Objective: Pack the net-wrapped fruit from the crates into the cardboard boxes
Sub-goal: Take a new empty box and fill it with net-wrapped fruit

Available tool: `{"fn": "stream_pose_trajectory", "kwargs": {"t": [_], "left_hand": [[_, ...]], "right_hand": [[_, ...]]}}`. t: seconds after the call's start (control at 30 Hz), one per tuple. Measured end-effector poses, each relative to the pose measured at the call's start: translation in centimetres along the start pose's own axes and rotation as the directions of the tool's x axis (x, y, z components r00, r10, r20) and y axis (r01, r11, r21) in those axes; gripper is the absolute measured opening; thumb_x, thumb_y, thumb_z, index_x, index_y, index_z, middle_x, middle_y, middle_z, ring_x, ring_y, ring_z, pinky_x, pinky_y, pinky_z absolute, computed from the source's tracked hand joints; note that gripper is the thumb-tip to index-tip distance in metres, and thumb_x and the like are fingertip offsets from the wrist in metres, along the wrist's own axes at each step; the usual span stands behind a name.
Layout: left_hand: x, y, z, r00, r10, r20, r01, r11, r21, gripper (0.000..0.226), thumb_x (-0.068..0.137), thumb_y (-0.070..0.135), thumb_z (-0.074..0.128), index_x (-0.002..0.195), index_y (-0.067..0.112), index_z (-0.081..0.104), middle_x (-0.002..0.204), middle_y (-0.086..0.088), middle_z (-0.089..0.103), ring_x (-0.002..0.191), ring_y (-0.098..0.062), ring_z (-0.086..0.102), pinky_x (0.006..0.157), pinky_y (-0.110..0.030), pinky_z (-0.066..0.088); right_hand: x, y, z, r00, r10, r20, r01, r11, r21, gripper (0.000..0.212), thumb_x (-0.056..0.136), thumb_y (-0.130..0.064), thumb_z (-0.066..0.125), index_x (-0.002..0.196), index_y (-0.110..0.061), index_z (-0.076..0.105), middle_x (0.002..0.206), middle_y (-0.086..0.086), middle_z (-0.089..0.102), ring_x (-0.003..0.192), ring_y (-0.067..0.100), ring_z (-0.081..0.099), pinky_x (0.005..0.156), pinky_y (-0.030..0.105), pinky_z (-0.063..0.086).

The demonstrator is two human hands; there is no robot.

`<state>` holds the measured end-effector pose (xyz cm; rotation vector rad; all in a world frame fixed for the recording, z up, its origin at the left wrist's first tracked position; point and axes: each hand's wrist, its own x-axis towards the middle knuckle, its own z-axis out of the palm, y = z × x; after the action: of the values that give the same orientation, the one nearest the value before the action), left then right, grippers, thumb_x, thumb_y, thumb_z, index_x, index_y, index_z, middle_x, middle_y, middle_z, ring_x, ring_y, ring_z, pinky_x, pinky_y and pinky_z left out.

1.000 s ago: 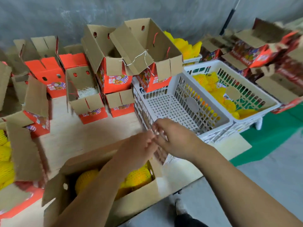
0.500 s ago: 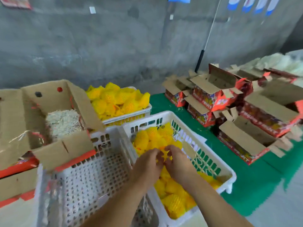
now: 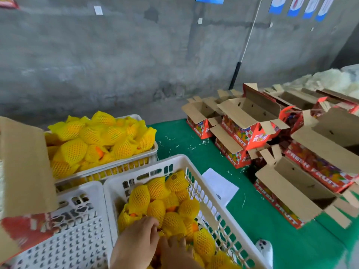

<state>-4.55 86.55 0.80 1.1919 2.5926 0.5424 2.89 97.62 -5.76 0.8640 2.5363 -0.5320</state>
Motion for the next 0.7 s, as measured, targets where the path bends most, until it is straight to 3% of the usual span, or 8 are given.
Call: {"fn": "stream_pose_trajectory", "kwargs": {"t": [0.07, 0.13, 0.23, 0.33, 0.47, 0.53, 0.6, 0.7], "left_hand": [[0.0, 0.2, -0.4, 1.0, -0.001, 0.001, 0.001, 1.0, -0.021, 0.018, 0.106, 0.043, 0.041, 0.122, 0.041, 0.052, 0.114, 0.02, 0.058, 0.106, -0.002, 0.057, 0.085, -0.021, 0.046], [0.0, 0.4, -0.6, 1.0, -0.009, 0.013, 0.01, 1.0, -0.028, 0.018, 0.106, 0.043, 0.043, 0.121, 0.042, 0.051, 0.114, 0.021, 0.058, 0.107, 0.0, 0.056, 0.088, -0.021, 0.048], [0.0, 0.4, -0.8, 0.999, -0.048, 0.024, 0.049, 0.998, -0.028, 0.018, 0.104, 0.045, 0.045, 0.12, 0.043, 0.052, 0.112, 0.024, 0.058, 0.107, 0.002, 0.056, 0.088, -0.019, 0.048], [-0.1, 0.6, -0.7, 0.994, -0.087, 0.067, 0.089, 0.996, -0.019, 0.019, 0.101, 0.053, 0.045, 0.117, 0.044, 0.051, 0.106, 0.024, 0.058, 0.104, 0.001, 0.056, 0.087, -0.02, 0.05], [-0.5, 0.8, -0.6, 0.982, -0.143, 0.127, 0.149, 0.988, -0.039, 0.039, 0.097, 0.071, 0.037, 0.124, 0.046, 0.049, 0.11, 0.027, 0.058, 0.104, -0.002, 0.058, 0.087, -0.026, 0.052], [-0.6, 1.6, -0.5, 0.959, -0.232, 0.161, 0.259, 0.95, -0.174, 0.056, 0.095, 0.08, 0.028, 0.138, 0.047, 0.042, 0.131, 0.025, 0.055, 0.118, -0.004, 0.057, 0.092, -0.031, 0.05], [-0.8, 3.2, -0.4, 0.877, -0.358, 0.319, 0.475, 0.742, -0.474, 0.06, 0.097, 0.077, 0.033, 0.147, 0.046, 0.034, 0.149, 0.012, 0.048, 0.129, -0.019, 0.056, 0.099, -0.04, 0.05], [-0.8, 4.8, -0.5, 0.736, -0.428, 0.524, 0.615, 0.101, -0.782, 0.039, 0.093, 0.051, 0.069, 0.126, 0.041, 0.051, 0.134, -0.004, 0.057, 0.108, -0.035, 0.067, 0.078, -0.053, 0.063]], "right_hand": [[0.5, -0.7, 1.9, 0.997, 0.018, 0.069, -0.021, 0.999, 0.039, 0.045, 0.108, -0.052, 0.027, 0.152, -0.044, 0.026, 0.162, 0.003, 0.027, 0.15, 0.035, 0.023, 0.11, 0.056, 0.031], [0.0, 0.5, 2.8, 0.998, 0.061, -0.004, -0.061, 0.998, -0.005, 0.044, 0.108, -0.051, 0.027, 0.152, -0.044, 0.025, 0.158, 0.007, 0.034, 0.144, 0.034, 0.028, 0.106, 0.046, 0.038], [-0.1, 2.0, 1.4, 0.989, 0.118, 0.086, -0.125, 0.989, 0.077, 0.054, 0.109, -0.035, 0.038, 0.159, -0.029, 0.017, 0.162, 0.01, 0.027, 0.149, 0.034, 0.024, 0.117, 0.046, 0.033], [-0.9, 2.6, -0.1, 0.965, 0.199, 0.168, -0.226, 0.961, 0.157, 0.064, 0.105, -0.037, 0.049, 0.159, -0.031, 0.015, 0.164, 0.006, 0.02, 0.15, 0.039, 0.026, 0.122, 0.047, 0.029], [-2.7, 3.5, -2.0, 0.984, 0.027, 0.176, -0.109, 0.871, 0.479, 0.069, 0.08, -0.037, 0.078, 0.134, -0.028, 0.037, 0.139, 0.005, 0.041, 0.126, 0.029, 0.051, 0.103, 0.04, 0.047], [-3.5, 4.1, -2.9, 0.997, -0.049, 0.061, -0.011, 0.683, 0.73, 0.059, 0.073, -0.036, 0.079, 0.12, -0.028, 0.044, 0.121, 0.005, 0.056, 0.099, 0.018, 0.06, 0.087, 0.038, 0.056], [-4.0, 4.0, -3.8, 0.99, -0.138, 0.01, 0.048, 0.408, 0.912, 0.052, 0.075, -0.033, 0.079, 0.119, -0.032, 0.051, 0.115, 0.009, 0.063, 0.089, 0.015, 0.067, 0.076, 0.033, 0.059], [-4.4, 2.4, -4.7, 0.957, -0.289, 0.008, 0.014, 0.073, 0.997, 0.048, 0.08, -0.038, 0.073, 0.124, -0.031, 0.058, 0.127, 0.017, 0.064, 0.113, 0.031, 0.067, 0.086, 0.046, 0.059]]}}
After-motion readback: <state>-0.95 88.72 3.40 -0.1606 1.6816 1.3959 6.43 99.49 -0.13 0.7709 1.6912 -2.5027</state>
